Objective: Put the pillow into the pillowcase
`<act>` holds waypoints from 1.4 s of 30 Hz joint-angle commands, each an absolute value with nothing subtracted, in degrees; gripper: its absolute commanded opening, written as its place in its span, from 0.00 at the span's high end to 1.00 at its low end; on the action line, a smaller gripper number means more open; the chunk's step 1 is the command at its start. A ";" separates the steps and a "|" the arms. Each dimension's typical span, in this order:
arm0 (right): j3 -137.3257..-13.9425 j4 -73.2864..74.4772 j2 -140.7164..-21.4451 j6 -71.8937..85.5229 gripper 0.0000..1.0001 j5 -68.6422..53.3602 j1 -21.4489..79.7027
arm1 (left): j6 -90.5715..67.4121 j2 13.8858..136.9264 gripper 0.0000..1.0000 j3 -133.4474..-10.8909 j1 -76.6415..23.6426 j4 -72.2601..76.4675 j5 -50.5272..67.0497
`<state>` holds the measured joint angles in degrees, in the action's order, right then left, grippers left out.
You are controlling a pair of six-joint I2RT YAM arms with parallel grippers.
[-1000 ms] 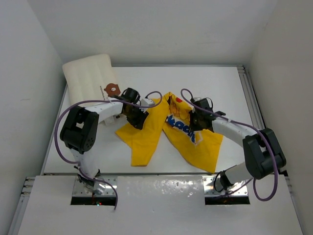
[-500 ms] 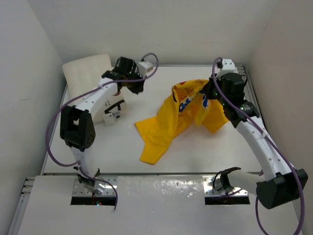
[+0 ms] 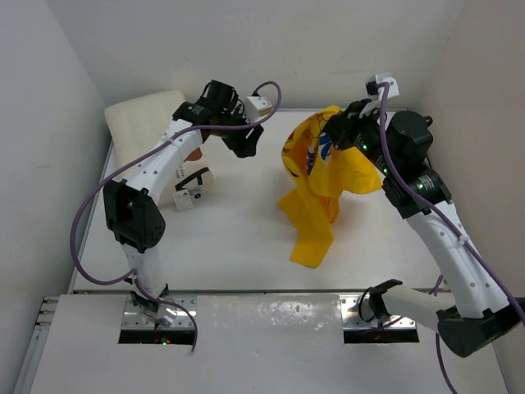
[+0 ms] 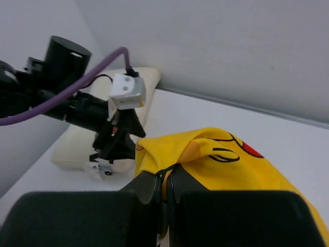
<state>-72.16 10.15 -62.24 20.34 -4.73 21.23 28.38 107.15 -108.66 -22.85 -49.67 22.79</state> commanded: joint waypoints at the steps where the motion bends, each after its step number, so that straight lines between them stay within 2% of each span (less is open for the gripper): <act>1: -77.07 4.74 -64.50 21.52 1.00 -9.24 22.24 | 26.73 106.17 0.47 -109.25 -21.80 -49.75 24.88; 3: -80.66 8.50 -67.92 23.63 1.00 -7.13 19.10 | 25.06 106.00 0.46 -109.25 -21.53 -48.44 23.30; 4: -86.60 11.74 -73.60 24.08 1.00 -6.86 17.51 | 24.44 105.91 0.45 -109.16 -21.27 -47.82 21.81; 5: -90.40 19.35 -77.31 24.60 0.96 -7.38 15.92 | 23.91 105.73 0.45 -108.81 -21.27 -47.38 20.93; 6: -93.66 23.60 -81.52 25.48 0.64 -7.73 12.43 | 22.78 105.65 0.45 -108.46 -21.01 -46.33 19.96; 7: -101.00 27.47 -90.61 26.36 0.38 -8.00 10.91 | 22.07 105.47 0.44 -108.20 -20.92 -45.80 17.69; 9: -108.42 40.12 -99.80 29.07 0.01 -9.14 6.34 | 20.84 105.21 0.44 -107.41 -20.92 -44.92 15.57; 10: -114.20 46.43 -107.59 29.96 0.01 -9.14 5.11 | 20.74 105.03 0.44 -107.23 -20.83 -44.91 14.25; 11: -115.74 48.41 -110.36 31.10 0.01 -9.66 3.01 | 20.57 104.77 0.44 -106.53 -20.66 -45.00 13.80; 14: -113.66 50.63 -112.68 32.43 0.01 -9.32 1.32 | 20.22 104.24 0.44 -105.65 -20.30 -45.61 12.57; 15: -110.77 48.88 -110.94 32.34 0.01 -8.53 1.58 | 19.87 104.06 0.44 -105.04 -20.04 -45.96 12.48; 20: -81.43 27.80 -93.46 27.18 0.01 -4.83 7.27 | 18.02 104.59 0.44 -104.24 -19.34 -45.70 10.64; 21: -74.25 23.86 -88.38 23.68 0.08 -6.14 8.51 | 17.50 104.85 0.44 -104.15 -19.07 -45.36 10.29; 22: -71.13 22.34 -86.33 21.82 0.08 -7.37 9.83 | 17.23 104.85 0.44 -104.15 -18.90 -45.44 10.11; 23: -68.32 21.63 -84.57 19.97 0.44 -8.77 12.54 | 16.88 105.11 0.44 -104.15 -18.81 -45.27 10.02; 24: -66.12 21.71 -82.72 17.60 0.70 -9.75 13.96 | 16.44 105.20 0.44 -104.06 -18.46 -45.26 10.28; 25: -62.27 22.67 -82.01 16.88 0.86 -10.54 15.02 | 16.09 105.38 0.44 -104.06 -18.28 -45.18 10.20; 26: -60.57 23.46 -81.83 16.44 0.94 -12.29 16.16 | 15.91 105.47 0.44 -103.80 -18.11 -45.00 10.11; 27: -58.99 23.90 -81.57 16.00 0.89 -12.48 18.35 | 15.56 105.64 0.44 -103.71 -18.02 -45.00 10.02; 29: -53.63 24.26 -81.12 15.30 0.67 -12.13 22.30 | 15.03 105.65 0.44 -103.54 -17.76 -44.74 9.23; 30: -51.96 23.91 -81.04 15.12 0.44 -11.52 24.06 | 14.68 105.73 0.44 -103.45 -17.75 -44.65 9.14; 32: -47.21 22.77 -80.68 14.42 0.32 -7.67 29.41 | 14.50 105.91 0.44 -103.27 -17.67 -44.56 8.88; 33: -44.76 21.89 -80.60 14.07 0.22 -6.52 31.36 | 14.24 105.91 0.44 -103.18 -17.49 -44.56 8.70; 37: -41.76 21.53 -81.12 12.04 0.18 -0.18 40.93 | 14.06 106.17 0.44 -103.18 -17.49 -44.30 8.70; 42: -37.28 18.64 -84.28 12.57 0.19 7.45 45.00 | 12.92 106.26 0.44 -103.10 -17.23 -43.77 9.75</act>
<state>-39.07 22.57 -82.54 13.34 0.14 43.83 14.46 107.24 -103.07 -17.93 -46.04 9.41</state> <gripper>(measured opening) 0.809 0.563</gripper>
